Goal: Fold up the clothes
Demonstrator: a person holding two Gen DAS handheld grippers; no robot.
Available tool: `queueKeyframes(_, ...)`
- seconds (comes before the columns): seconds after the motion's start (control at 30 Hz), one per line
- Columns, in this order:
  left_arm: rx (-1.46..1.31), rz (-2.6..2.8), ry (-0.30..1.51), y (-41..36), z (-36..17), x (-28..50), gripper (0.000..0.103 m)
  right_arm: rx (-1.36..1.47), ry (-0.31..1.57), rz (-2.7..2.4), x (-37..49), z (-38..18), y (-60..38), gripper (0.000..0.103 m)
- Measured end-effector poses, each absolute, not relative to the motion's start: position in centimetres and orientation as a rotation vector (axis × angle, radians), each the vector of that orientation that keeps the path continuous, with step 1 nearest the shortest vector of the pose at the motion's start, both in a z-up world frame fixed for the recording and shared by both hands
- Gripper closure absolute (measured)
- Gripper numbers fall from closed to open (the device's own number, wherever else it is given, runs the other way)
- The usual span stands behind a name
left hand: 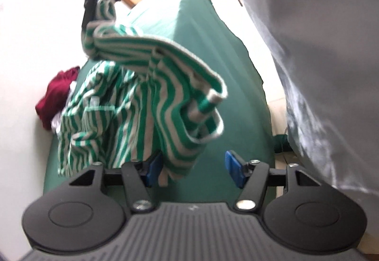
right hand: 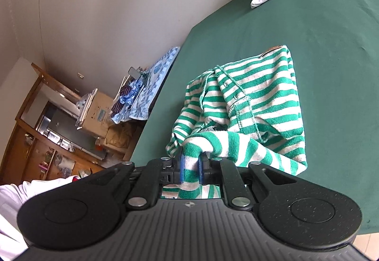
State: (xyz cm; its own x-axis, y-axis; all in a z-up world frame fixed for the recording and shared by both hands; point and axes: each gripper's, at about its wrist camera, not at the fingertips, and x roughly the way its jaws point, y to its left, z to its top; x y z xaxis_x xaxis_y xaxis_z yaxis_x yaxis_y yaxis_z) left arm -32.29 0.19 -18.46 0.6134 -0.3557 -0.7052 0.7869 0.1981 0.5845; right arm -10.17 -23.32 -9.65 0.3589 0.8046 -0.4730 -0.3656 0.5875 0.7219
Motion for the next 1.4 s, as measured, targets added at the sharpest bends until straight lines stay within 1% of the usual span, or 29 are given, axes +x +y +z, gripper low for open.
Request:
queueKeyframes(0.03, 1.103, -0.839, 0.459, -0.1, -18.5, -32.1, 0.058, 0.557, 0.918, 0.802, -10.2, -9.6, -23.3, 0.091)
queueKeyframes(0.07, 1.098, -0.827, 0.466, -0.4, -18.5, -31.8, 0.077, 0.556, 0.918, 0.799, -10.2, -9.6, -23.4, 0.091)
queueKeyframes(0.1, 1.092, -0.812, 0.481, -0.6, -18.4, -31.3, 0.085, 0.556, 0.918, 0.795, -10.2, -9.5, -23.4, 0.091)
queueKeyframes(0.2, 0.999, -0.774, 0.519, -0.3, -16.6, -30.5, 0.088, 0.546, 0.922, 0.783, -10.4, -9.3, -23.7, 0.091)
queueKeyframes(0.27, 0.920, -0.732, 0.515, 0.1, -14.7, -30.2, 0.087, 0.538, 0.923, 0.787, -10.5, -9.0, -23.9, 0.091)
queueKeyframes(0.37, 0.706, -0.636, 0.537, 1.1, -10.7, -28.4, 0.088, 0.534, 0.922, 0.794, -10.5, -8.6, -24.2, 0.091)
queueKeyframes(0.47, 0.506, -0.522, 0.559, 2.4, -8.0, -26.3, 0.088, 0.557, 0.911, 0.793, -9.8, -8.2, -24.7, 0.091)
queueKeyframes(0.63, 0.261, -0.344, 0.589, 4.4, -5.8, -22.0, 0.088, 0.580, 0.896, 0.777, -7.7, -7.7, -25.3, 0.091)
queueKeyframes(0.87, 0.139, -0.235, 0.639, 4.2, -5.7, -15.9, 0.088, 0.609, 0.905, 0.811, -2.5, -7.7, -25.5, 0.091)
queueKeyframes(1.1, 0.069, -0.116, 0.687, 4.1, -6.8, -10.3, 0.088, 0.702, 0.955, 0.811, 3.4, -10.1, -25.6, 0.091)
queueKeyframes(1.2, 0.052, -0.053, 0.735, 4.2, -8.4, -8.1, 0.088, 0.715, 0.989, 0.773, 5.8, -11.7, -25.3, 0.086)
queueKeyframes(1.23, 0.059, -0.033, 0.749, 4.2, -9.1, -7.6, 0.086, 0.715, 1.003, 0.755, 6.5, -12.4, -25.1, 0.084)
queueKeyframes(1.3, 0.076, 0.006, 0.776, 4.1, -10.4, -6.8, 0.076, 0.616, 1.023, 0.742, 7.4, -12.9, -24.1, 0.082)
queueKeyframes(1.37, 0.078, 0.050, 0.787, 4.2, -10.9, -6.5, 0.069, 0.474, 0.994, 0.771, 6.9, -12.0, -22.9, 0.081)
queueKeyframes(1.4, 0.075, 0.063, 0.782, 4.2, -10.8, -6.5, 0.068, 0.421, 0.968, 0.788, 6.4, -11.3, -22.7, 0.079)
